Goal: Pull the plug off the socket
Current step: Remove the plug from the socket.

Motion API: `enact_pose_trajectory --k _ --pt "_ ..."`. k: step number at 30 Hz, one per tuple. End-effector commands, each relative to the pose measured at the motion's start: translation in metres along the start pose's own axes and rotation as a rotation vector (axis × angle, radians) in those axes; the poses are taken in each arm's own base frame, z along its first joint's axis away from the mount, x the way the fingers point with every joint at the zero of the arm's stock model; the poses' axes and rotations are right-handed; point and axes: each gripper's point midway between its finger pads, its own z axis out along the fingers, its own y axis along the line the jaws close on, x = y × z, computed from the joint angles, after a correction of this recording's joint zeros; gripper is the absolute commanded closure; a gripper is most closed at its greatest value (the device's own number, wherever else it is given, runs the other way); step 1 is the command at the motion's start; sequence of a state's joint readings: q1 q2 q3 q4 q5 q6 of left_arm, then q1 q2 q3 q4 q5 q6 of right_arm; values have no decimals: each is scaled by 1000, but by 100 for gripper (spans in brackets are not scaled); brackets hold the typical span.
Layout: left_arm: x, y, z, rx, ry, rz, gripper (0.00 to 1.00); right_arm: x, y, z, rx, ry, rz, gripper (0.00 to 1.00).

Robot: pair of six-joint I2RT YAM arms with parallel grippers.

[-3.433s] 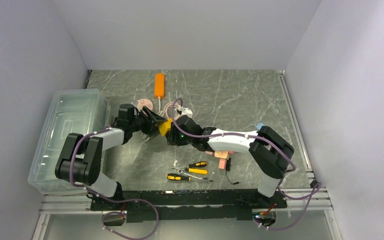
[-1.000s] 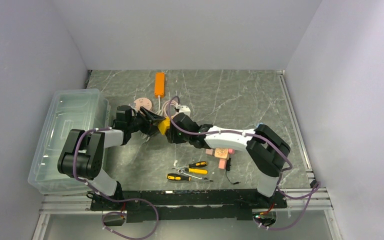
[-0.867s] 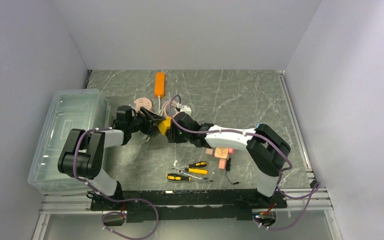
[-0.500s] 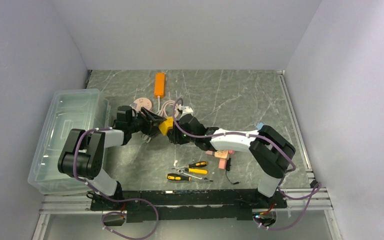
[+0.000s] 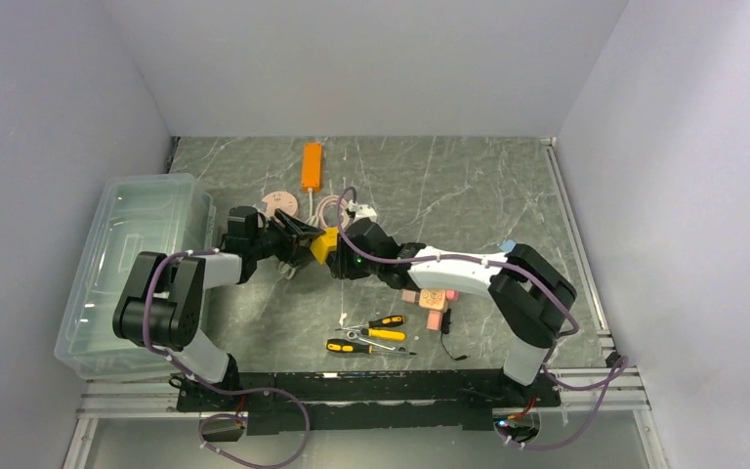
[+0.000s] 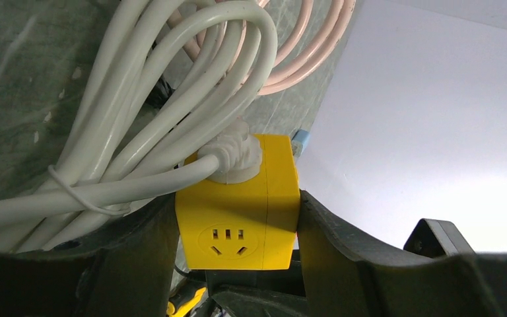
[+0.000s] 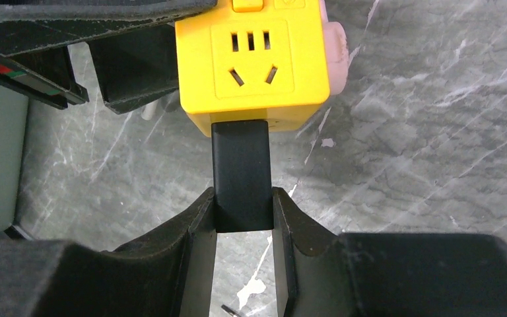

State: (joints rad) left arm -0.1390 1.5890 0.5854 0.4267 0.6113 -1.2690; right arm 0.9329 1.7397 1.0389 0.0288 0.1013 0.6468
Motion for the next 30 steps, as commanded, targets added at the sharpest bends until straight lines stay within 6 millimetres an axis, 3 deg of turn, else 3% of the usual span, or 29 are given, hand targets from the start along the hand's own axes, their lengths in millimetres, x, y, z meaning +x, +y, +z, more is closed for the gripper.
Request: enact_pose_trajectory --k 1,9,18,26,30 --pt "-9 -21 -3 82 -20 55 100 -12 -38 4 207 -21 75 100" --pt "-8 -22 -4 87 -17 53 100 -11 -34 8 195 3 86 100" --pt "-11 -22 -4 84 -24 51 100 -19 -21 -3 38 -99 -63 100" --pt "-11 -19 -4 77 -25 46 100 -19 -23 -6 43 -107 -74 100" --pt "-11 -17 -4 73 -27 41 100 -15 -40 -1 177 -56 13 100"
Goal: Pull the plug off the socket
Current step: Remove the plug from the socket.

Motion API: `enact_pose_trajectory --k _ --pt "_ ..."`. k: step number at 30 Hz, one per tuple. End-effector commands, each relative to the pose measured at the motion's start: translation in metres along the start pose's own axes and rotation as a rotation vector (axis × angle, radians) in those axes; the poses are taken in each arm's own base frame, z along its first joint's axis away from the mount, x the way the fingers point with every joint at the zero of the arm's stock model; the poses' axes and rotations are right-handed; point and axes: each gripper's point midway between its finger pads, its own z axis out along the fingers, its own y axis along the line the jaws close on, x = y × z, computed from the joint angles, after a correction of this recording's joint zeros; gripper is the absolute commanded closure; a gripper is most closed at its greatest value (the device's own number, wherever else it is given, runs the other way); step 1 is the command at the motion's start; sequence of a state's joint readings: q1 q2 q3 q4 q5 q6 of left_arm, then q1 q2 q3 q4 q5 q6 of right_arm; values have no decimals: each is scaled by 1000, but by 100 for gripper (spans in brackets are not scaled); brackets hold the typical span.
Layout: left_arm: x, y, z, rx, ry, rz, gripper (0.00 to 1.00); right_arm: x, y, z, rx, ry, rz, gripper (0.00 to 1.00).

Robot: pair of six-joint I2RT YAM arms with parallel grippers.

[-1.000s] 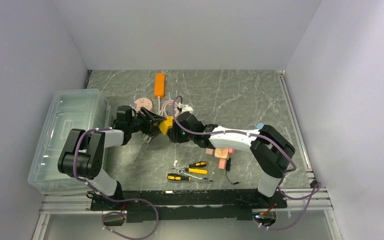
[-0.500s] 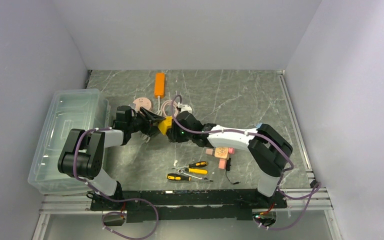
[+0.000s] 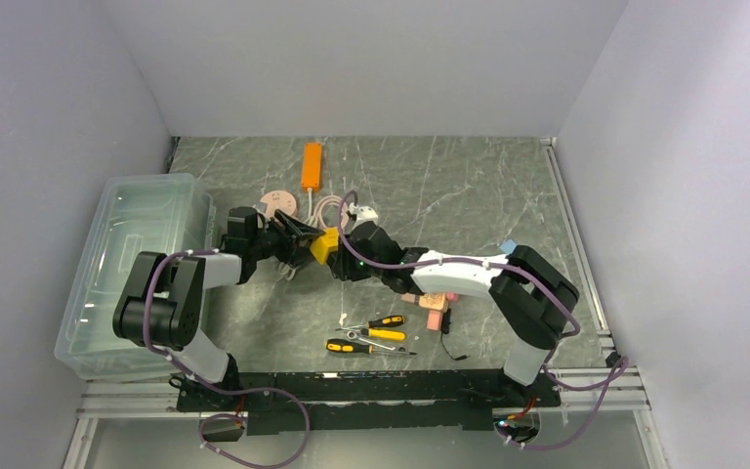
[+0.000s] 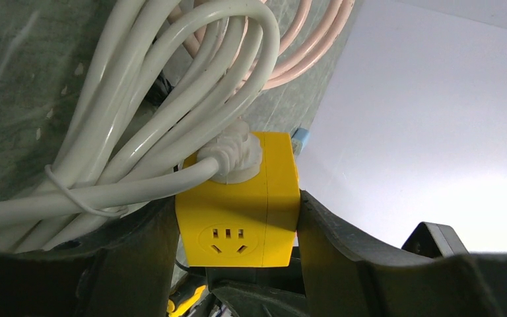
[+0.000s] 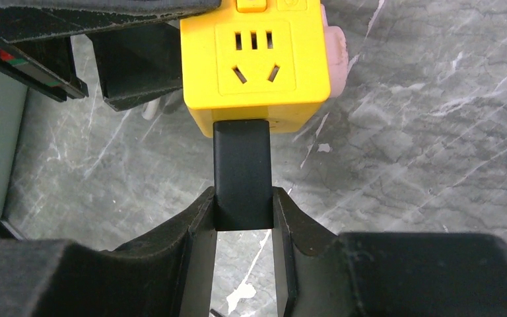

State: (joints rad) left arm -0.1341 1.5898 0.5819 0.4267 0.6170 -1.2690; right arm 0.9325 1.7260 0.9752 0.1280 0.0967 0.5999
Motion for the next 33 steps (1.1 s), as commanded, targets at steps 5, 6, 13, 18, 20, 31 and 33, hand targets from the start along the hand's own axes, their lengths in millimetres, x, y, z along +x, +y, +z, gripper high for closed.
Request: enact_pose_trajectory --k 5,6,13,18,20,31,33 --pt "-10 -18 -2 76 -25 38 100 -7 -46 2 252 52 129 100" --pt "-10 -17 -2 75 -25 36 100 -6 -46 3 245 52 133 100" --pt "-11 -18 -2 79 -27 35 100 -9 -35 1 137 13 48 100" --pt "-12 -17 -3 77 -28 35 100 -18 -20 -7 20 -56 -35 100" --pt "-12 -17 -2 77 -28 34 100 -18 -22 -9 24 -59 -51 100" --pt "-12 -16 -3 74 -34 34 100 -13 -43 0 225 26 90 100" --pt "-12 -16 -3 72 -33 33 100 -7 -50 4 276 68 118 100"
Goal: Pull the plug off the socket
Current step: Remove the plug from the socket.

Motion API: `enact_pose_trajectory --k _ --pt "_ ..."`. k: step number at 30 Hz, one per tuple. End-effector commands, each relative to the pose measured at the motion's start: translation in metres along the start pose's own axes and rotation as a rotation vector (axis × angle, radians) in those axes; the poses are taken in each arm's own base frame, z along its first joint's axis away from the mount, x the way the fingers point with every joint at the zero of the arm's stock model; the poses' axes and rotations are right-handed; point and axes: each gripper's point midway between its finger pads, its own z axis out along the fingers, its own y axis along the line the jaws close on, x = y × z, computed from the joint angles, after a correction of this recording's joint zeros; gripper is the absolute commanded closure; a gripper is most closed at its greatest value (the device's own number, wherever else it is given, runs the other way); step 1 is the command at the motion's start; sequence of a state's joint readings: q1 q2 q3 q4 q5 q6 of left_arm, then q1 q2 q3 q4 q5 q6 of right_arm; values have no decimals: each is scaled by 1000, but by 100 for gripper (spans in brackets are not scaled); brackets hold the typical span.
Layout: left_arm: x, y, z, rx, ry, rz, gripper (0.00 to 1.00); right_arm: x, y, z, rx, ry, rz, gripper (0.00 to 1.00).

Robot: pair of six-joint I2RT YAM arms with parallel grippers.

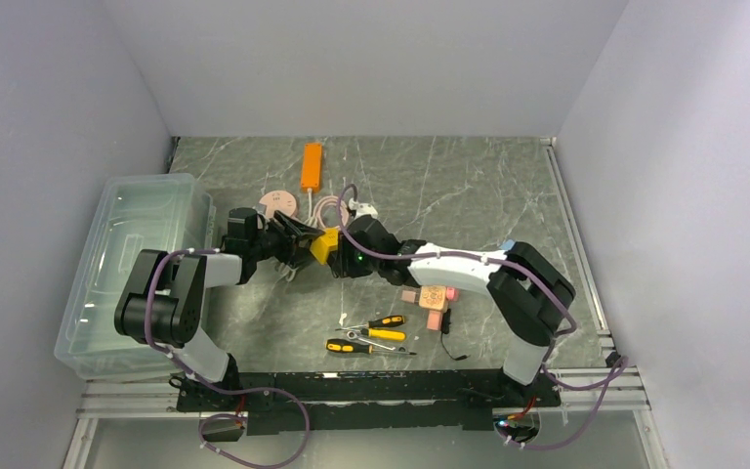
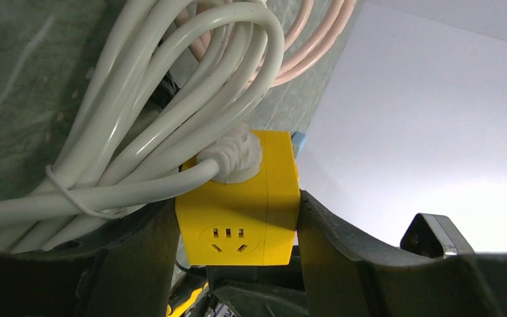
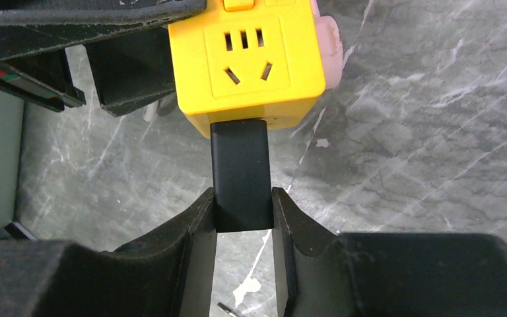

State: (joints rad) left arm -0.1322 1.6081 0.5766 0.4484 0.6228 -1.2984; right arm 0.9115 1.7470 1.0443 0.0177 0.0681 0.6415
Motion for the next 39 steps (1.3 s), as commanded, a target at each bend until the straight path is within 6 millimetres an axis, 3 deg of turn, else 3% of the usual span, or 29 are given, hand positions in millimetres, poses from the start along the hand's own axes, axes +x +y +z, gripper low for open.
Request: enact_pose_trajectory --k 1,8,14,18,30,39 --pt "-11 -20 -5 75 -37 66 100 -6 -48 5 257 18 82 100" --pt "-12 -20 -5 76 -36 66 100 -7 -34 8 159 3 48 100" --pt "-13 -20 -5 77 -37 62 100 -15 -8 -5 -24 -86 -91 100" --pt "-13 -19 -5 76 -37 61 100 -20 -2 -12 -59 -114 -131 100" --pt "-13 -18 -6 74 -42 58 100 -11 -40 1 229 6 54 100" --pt "-13 -20 -6 79 -41 59 100 -7 -32 9 164 18 49 100"
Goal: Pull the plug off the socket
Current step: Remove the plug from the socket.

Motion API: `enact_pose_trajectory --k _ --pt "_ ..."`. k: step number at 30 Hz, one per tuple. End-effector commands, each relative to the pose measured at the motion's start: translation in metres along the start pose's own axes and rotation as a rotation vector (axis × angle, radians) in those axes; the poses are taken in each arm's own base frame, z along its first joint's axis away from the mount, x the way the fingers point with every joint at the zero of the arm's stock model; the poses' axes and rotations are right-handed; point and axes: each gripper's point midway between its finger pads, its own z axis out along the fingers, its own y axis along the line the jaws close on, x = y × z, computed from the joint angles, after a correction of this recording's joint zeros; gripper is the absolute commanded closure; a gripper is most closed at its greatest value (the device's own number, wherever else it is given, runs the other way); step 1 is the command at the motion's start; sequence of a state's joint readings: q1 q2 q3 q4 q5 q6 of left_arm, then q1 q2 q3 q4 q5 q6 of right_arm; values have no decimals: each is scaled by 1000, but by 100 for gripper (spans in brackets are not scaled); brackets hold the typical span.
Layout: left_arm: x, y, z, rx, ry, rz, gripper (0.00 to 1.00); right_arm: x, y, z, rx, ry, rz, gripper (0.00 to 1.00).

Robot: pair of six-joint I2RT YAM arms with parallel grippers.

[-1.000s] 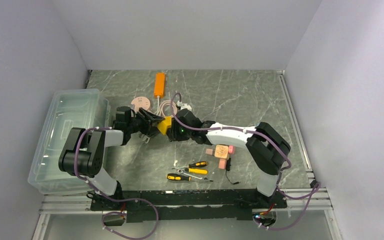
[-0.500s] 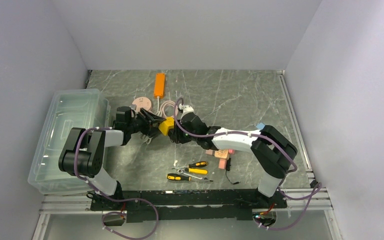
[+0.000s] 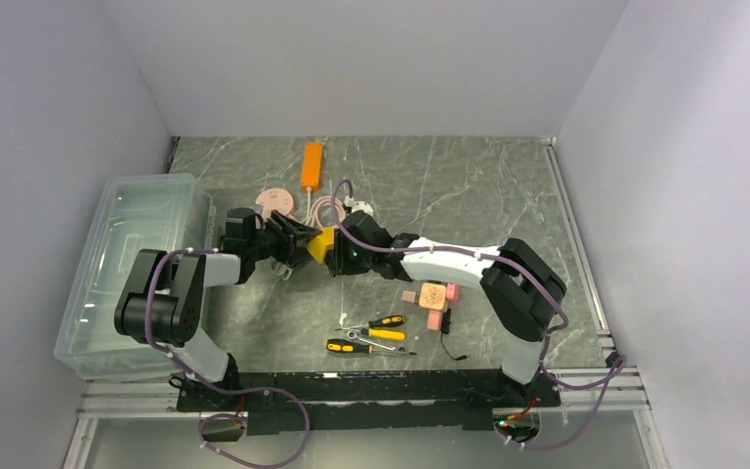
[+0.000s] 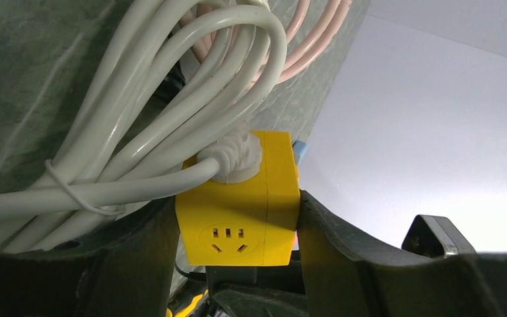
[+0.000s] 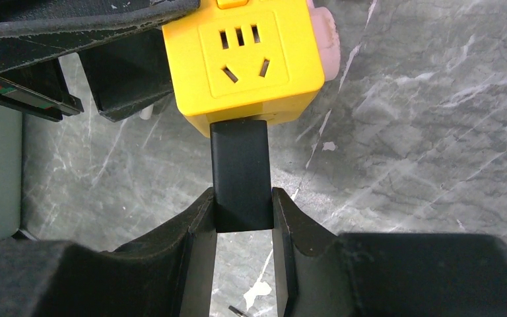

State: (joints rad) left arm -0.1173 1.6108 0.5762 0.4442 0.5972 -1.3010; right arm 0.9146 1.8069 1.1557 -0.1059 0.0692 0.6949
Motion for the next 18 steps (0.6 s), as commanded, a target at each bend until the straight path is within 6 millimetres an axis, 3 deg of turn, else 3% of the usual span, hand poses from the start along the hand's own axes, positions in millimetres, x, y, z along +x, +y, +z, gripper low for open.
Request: enact_pose_trajectory --k 1,6,11,18 --pt "-3 -23 -6 91 -4 71 100 -10 -34 1 99 -52 -10 100" --pt "-3 -23 -5 91 -3 69 100 -14 -14 -10 -52 -127 -110 100" --pt "-4 -22 -5 88 -4 68 100 -16 -8 -17 -89 -151 -164 100" --pt "-4 -20 -5 85 -5 65 100 -15 -37 -9 114 -108 -53 100"
